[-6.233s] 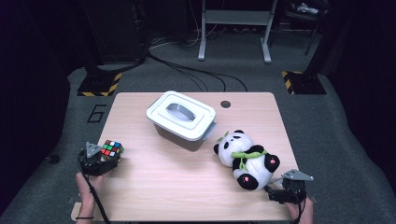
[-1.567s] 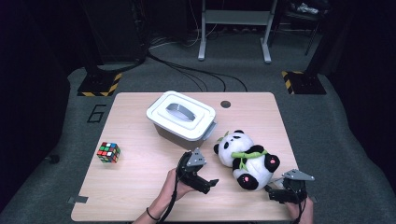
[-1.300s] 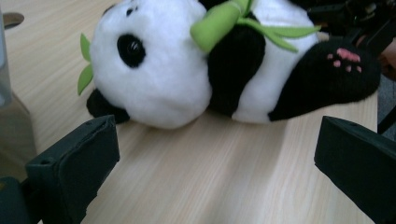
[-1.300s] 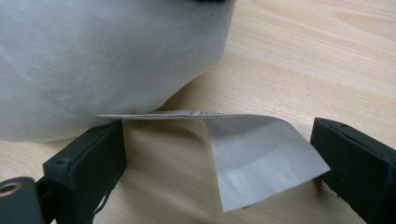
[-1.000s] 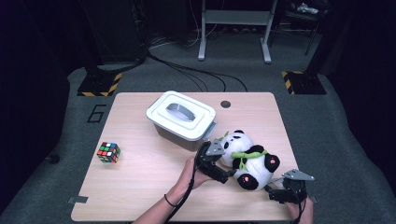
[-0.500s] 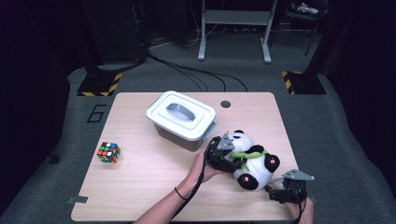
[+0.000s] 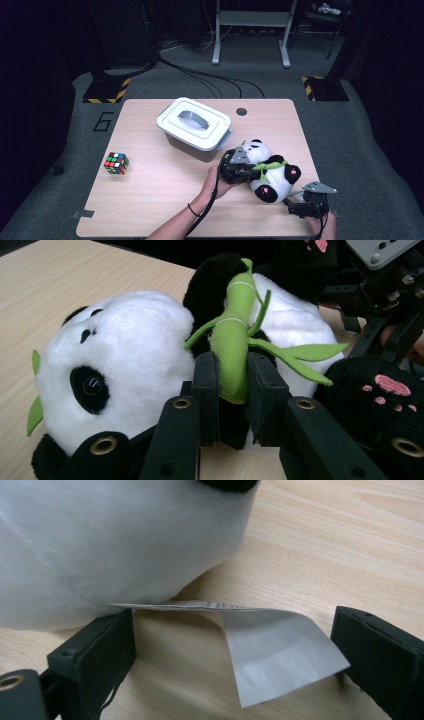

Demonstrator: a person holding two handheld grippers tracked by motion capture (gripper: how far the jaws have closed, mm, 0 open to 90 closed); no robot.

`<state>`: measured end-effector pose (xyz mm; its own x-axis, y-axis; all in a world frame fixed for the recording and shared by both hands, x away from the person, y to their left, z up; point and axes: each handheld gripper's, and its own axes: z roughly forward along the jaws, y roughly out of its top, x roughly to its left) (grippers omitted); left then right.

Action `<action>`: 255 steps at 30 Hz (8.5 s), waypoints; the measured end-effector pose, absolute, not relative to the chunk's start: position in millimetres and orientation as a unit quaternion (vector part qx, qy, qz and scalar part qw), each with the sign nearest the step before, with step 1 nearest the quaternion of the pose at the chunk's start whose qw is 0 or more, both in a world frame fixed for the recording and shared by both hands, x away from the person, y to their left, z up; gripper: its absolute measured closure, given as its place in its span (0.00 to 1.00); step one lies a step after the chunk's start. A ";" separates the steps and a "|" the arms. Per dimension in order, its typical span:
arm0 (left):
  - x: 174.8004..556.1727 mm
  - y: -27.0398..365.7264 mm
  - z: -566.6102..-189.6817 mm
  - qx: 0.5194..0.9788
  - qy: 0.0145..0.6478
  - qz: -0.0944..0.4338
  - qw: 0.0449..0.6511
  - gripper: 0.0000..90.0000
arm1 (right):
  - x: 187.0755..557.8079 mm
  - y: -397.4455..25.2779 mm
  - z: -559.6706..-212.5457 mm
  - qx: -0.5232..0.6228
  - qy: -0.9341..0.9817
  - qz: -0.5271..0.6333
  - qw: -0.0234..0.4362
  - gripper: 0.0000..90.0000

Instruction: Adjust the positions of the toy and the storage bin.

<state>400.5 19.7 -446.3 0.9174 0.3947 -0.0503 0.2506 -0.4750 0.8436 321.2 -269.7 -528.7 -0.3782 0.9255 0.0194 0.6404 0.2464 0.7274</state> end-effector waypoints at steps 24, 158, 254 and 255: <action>362.0 33.4 -443.4 0.840 0.196 0.081 0.500 0.88 | 321.3 -270.7 -528.7 0.521 0.755 0.335 0.216 0.06; 307.2 155.0 -438.9 0.838 0.214 0.109 0.489 0.83 | 322.0 -270.6 -528.9 0.516 0.758 0.332 0.220 0.06; 333.6 342.8 -434.7 0.756 0.408 0.170 0.483 0.18 | 323.3 -266.8 -529.4 0.522 0.760 0.318 0.222 0.00; 331.6 344.6 -434.5 0.757 0.408 0.173 0.481 0.17 | 323.3 -266.9 -529.4 0.521 0.760 0.318 0.222 0.00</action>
<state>331.6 344.6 -434.5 0.6079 0.7834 -0.1297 0.4506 -0.2058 0.8687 323.3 -266.9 -529.4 -0.3580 0.9337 -0.0066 0.6510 0.2547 0.7151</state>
